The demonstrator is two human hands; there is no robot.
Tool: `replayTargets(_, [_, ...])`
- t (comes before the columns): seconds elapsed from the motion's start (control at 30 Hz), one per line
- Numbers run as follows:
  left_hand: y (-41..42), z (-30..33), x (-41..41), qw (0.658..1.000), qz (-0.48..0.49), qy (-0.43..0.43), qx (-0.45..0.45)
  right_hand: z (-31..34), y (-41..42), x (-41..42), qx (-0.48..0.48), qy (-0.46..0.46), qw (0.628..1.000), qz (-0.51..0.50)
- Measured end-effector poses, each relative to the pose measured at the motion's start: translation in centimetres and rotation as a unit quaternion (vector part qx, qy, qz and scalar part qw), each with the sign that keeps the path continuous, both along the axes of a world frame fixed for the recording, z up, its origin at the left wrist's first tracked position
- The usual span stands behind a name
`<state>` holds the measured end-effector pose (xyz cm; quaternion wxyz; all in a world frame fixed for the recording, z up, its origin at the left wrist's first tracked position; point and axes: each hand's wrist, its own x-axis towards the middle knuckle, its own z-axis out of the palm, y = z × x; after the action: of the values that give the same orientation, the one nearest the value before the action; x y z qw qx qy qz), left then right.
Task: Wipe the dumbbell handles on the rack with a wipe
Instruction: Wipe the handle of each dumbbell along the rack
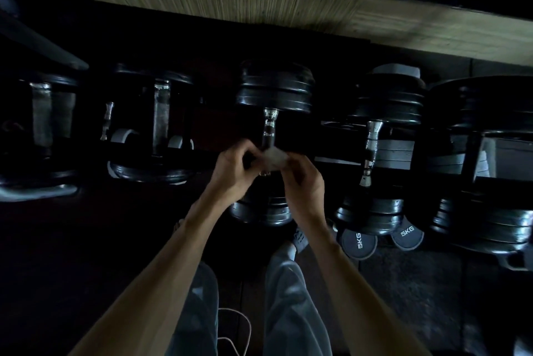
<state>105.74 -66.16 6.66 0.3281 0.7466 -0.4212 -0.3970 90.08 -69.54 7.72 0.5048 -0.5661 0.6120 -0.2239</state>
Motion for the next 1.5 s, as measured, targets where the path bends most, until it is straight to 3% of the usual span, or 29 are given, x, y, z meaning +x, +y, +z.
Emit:
replayTargets(0.13, [-2.2,-0.4,0.2,0.972,0.230,0.003,0.053,-1.4,1.8,0.4,-0.057,0.069,0.996,0.017])
replayTargets(0.27, [-6.4,-2.1,-0.4,0.926,0.251,0.253,0.122,-2.2,2.4,0.6,-0.056,0.084,0.994,0.038])
replayTargets(0.33, [-6.8,-2.1,-0.5,0.921,0.242,0.285,0.114,-2.3,2.4,0.5,-0.071,0.084,0.993,0.035])
replayTargets(0.4, [-5.0,-1.4,-0.7,0.935,0.220,0.263,0.090,-2.6,2.5,0.5,-0.077,0.077,0.994,0.027])
replayTargets(0.57, [-3.9,-0.6,-0.2,0.983,0.128,0.101,0.080,-2.5,2.7,0.9,-0.091,0.074,0.993,0.005])
replayTargets(0.73, [-7.1,-0.1,-1.0,0.969,0.216,0.096,0.068,-2.4,2.5,0.7,-0.094,0.077,0.992,0.015])
replayTargets(0.9, [-1.4,-0.3,-0.8,0.990,-0.006,-0.020,0.143,-2.0,2.7,0.9,-0.088,0.076,0.993,-0.005])
replayTargets(1.0, [-2.3,0.0,-0.3,0.984,-0.038,-0.036,0.169,-2.1,2.7,1.1,-0.102,0.077,0.992,-0.008])
replayTargets(1.17, [-5.3,1.0,-0.7,0.986,0.062,-0.057,0.144,-2.2,2.5,0.6,-0.090,0.078,0.993,0.021])
replayTargets(1.3, [-2.4,1.5,-0.5,0.964,-0.104,-0.085,0.229,-2.3,2.5,0.6,-0.098,0.078,0.992,0.012])
replayTargets(1.4, [-1.8,1.6,-0.8,0.972,-0.064,-0.071,0.213,-2.2,2.6,0.8,-0.087,0.078,0.993,0.003])
replayTargets(1.5, [-3.6,1.4,-1.3,0.983,0.048,-0.074,0.162,-2.2,2.5,0.6,-0.077,0.074,0.994,0.016])
